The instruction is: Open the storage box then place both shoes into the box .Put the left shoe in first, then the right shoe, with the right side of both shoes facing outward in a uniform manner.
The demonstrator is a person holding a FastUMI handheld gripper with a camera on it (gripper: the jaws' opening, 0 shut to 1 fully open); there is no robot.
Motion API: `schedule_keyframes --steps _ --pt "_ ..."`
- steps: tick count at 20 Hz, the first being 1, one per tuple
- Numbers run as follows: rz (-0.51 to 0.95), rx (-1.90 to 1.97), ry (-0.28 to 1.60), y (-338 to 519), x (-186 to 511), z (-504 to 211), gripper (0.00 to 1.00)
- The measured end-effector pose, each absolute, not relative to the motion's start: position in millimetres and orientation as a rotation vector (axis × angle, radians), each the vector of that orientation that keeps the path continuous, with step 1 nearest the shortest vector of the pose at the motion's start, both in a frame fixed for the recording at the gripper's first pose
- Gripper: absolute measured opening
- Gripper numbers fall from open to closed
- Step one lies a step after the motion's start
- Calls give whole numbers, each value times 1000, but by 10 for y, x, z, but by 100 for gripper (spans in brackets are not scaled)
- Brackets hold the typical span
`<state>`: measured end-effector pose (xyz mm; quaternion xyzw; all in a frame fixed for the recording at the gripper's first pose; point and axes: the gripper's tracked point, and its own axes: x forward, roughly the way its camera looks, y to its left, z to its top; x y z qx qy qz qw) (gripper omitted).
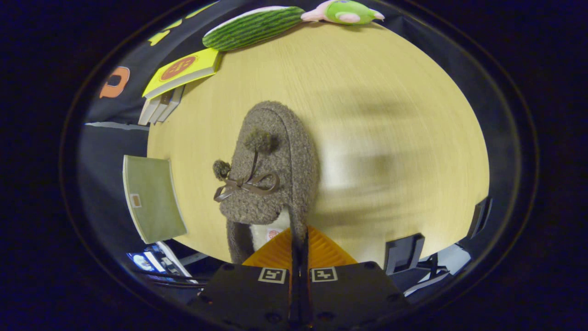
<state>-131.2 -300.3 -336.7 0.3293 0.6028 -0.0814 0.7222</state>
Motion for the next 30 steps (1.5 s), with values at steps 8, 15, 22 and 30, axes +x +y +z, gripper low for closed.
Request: schedule_keyframes --steps 8,15,22,30 --pt "-73 727 1216 -1846 -892 -2351 6" --pt "51 622 1155 -392 -469 -1602 7" --pt "77 642 1185 785 38 -1496 6" --pt "-78 587 1259 1002 377 -1996 7"
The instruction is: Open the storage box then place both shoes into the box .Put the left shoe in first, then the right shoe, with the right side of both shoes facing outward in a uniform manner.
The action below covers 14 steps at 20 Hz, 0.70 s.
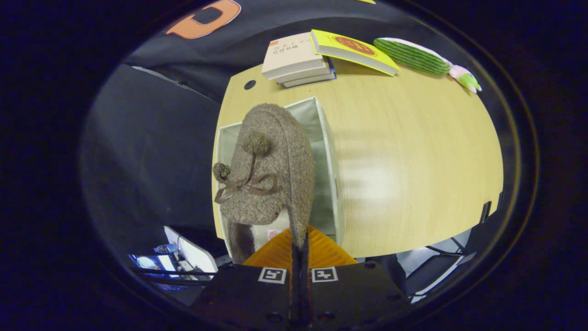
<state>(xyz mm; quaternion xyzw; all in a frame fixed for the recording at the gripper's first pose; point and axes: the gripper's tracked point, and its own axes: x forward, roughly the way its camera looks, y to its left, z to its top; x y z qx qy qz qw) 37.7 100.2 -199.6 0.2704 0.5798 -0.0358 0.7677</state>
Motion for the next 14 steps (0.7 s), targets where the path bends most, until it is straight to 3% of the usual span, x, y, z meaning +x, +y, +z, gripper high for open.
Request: schedule_keyframes --steps 8,11,12,13,14 --pt "-173 591 1209 908 433 -2207 10" --pt "-148 554 1145 957 486 -2109 28" --pt "-134 541 1122 990 481 -2027 36" --pt "-119 531 1097 1019 474 -1939 52" --pt "-110 513 1064 1027 469 -1839 58"
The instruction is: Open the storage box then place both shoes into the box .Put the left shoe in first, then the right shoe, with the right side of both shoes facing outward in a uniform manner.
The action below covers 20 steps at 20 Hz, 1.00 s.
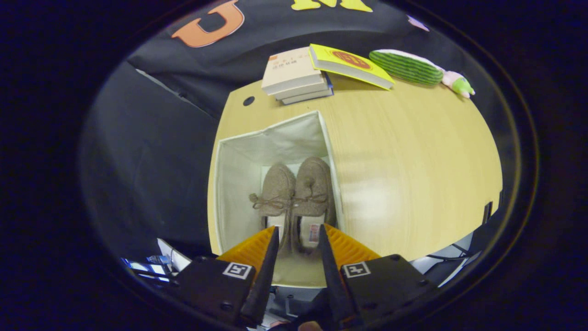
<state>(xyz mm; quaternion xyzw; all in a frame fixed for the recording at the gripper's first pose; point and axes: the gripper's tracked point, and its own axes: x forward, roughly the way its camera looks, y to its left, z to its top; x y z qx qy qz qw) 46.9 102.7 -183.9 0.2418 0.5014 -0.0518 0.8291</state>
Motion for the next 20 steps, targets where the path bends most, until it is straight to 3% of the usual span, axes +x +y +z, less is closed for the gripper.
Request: schedule_keyframes --steps 3,5,18,20 --pt "-103 424 928 989 478 -1442 81" --pt "-97 364 836 956 440 -1135 88" --pt "-198 114 294 171 27 149 88" --pt "-223 140 234 42 -18 237 97"
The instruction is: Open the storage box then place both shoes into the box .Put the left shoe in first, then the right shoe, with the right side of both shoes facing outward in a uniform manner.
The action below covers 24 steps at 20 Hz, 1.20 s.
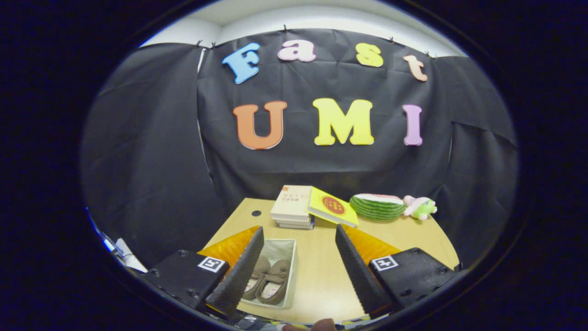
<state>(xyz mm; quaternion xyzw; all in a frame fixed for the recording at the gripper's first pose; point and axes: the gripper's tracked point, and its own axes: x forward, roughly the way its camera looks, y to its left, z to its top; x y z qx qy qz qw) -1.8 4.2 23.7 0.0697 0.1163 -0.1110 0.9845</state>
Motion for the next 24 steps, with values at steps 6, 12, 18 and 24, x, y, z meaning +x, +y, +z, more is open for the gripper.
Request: schedule_keyframes --steps 6,12,18,24 --pt "-299 104 180 -290 -330 235 100" --pt "-359 107 102 -434 -490 127 100" --pt "-365 87 26 -451 -506 -86 100" --pt "-370 105 28 -432 -430 -350 100"
